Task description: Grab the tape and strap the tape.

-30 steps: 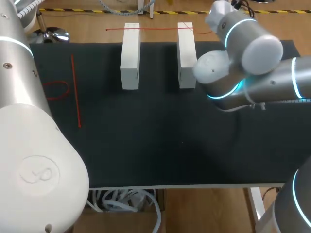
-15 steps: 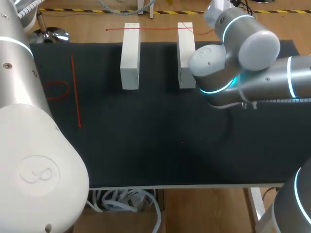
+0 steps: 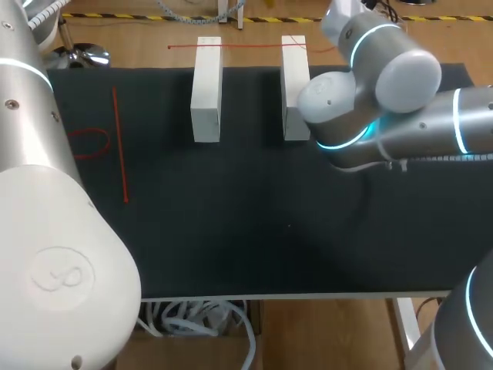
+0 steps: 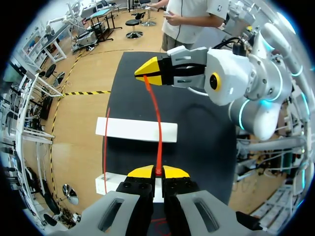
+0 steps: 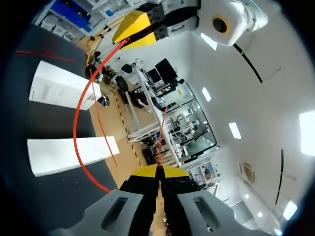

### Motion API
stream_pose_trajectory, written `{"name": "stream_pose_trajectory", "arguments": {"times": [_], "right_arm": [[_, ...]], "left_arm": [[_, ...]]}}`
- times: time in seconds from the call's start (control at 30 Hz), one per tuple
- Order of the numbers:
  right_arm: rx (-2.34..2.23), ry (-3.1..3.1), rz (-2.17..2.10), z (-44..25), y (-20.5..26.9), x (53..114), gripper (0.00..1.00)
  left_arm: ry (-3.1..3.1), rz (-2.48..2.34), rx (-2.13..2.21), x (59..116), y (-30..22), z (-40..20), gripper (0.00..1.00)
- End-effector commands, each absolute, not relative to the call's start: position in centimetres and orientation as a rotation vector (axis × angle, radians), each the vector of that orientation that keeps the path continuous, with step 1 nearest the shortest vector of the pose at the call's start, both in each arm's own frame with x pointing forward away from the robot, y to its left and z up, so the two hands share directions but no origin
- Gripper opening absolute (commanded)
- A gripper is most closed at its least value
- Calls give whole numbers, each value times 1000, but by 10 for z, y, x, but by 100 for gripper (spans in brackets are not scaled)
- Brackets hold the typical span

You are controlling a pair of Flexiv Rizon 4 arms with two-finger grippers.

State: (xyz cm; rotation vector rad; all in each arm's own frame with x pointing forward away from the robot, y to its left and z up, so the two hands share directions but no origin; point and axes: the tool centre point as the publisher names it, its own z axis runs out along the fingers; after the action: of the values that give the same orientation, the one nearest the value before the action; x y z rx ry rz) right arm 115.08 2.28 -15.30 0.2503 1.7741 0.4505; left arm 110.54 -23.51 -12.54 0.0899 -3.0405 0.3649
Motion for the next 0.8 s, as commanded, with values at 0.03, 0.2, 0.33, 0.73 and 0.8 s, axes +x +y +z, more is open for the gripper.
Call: {"name": "stream_pose_trajectory", "arguments": {"times": [0.03,0.2,0.33,0.73,0.8], "right_arm": [[220,1783,389,-153,29,1158,0],[170,1747,323,-151,34,1159,0],[181,1708,341,-150,42,1156,0],[128,1686,271,-150,53,1152,0],[130,1682,275,-148,56,1152,0]], "left_arm": [[-3038,356,91,1107,-236,-124,0],[-3038,356,91,1107,-236,-124,0],[-3038,356,91,1107,-236,-124,0],[-3038,356,91,1107,-236,-124,0],[-3038,356,91,1107,-236,-124,0]]}}
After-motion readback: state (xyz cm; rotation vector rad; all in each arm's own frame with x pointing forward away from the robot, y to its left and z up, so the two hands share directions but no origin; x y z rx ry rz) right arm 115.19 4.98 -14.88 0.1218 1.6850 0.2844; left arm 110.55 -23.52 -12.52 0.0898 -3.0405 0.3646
